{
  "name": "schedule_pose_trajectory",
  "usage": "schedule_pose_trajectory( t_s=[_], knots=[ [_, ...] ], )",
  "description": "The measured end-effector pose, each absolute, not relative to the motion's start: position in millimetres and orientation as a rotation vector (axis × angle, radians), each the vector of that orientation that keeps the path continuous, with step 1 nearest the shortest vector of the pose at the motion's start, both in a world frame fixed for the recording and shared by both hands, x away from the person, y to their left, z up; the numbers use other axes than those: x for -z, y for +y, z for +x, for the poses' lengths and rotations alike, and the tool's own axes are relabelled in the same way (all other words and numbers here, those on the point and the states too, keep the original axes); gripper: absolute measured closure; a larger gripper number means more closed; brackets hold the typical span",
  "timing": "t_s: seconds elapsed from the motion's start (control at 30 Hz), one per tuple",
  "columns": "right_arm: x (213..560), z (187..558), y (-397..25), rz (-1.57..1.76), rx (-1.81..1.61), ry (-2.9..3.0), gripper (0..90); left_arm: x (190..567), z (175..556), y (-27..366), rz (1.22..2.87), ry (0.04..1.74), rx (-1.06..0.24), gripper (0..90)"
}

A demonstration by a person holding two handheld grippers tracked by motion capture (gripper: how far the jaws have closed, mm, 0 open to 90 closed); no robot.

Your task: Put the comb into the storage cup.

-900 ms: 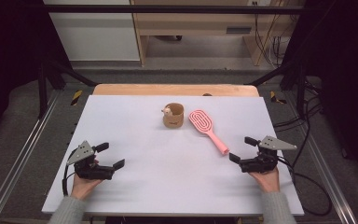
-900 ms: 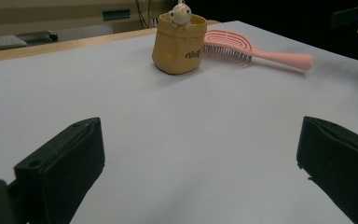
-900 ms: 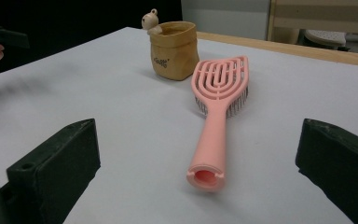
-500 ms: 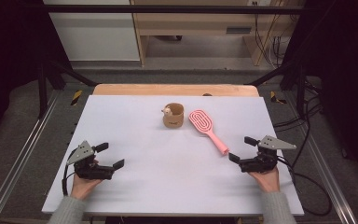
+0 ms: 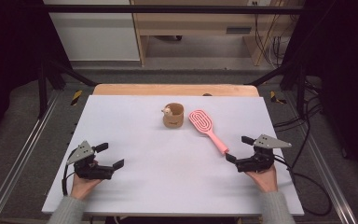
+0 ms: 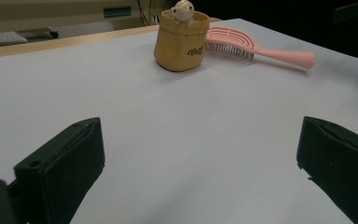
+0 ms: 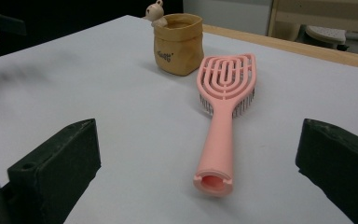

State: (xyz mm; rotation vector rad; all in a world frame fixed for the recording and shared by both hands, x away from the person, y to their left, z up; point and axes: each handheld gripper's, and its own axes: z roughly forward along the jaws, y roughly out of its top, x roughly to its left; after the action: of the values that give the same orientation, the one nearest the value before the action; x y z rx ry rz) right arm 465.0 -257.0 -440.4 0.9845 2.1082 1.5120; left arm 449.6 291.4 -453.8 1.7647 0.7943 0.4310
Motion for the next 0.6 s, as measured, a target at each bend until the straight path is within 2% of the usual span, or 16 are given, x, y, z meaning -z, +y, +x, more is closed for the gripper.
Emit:
schedule_pose_trajectory(
  t_s=[0.6],
  knots=[
    [435,475,-241,0.995,-1.434,2.153,0.3,455,450,291,1.774,0.795,-0.427,0.8]
  ],
)
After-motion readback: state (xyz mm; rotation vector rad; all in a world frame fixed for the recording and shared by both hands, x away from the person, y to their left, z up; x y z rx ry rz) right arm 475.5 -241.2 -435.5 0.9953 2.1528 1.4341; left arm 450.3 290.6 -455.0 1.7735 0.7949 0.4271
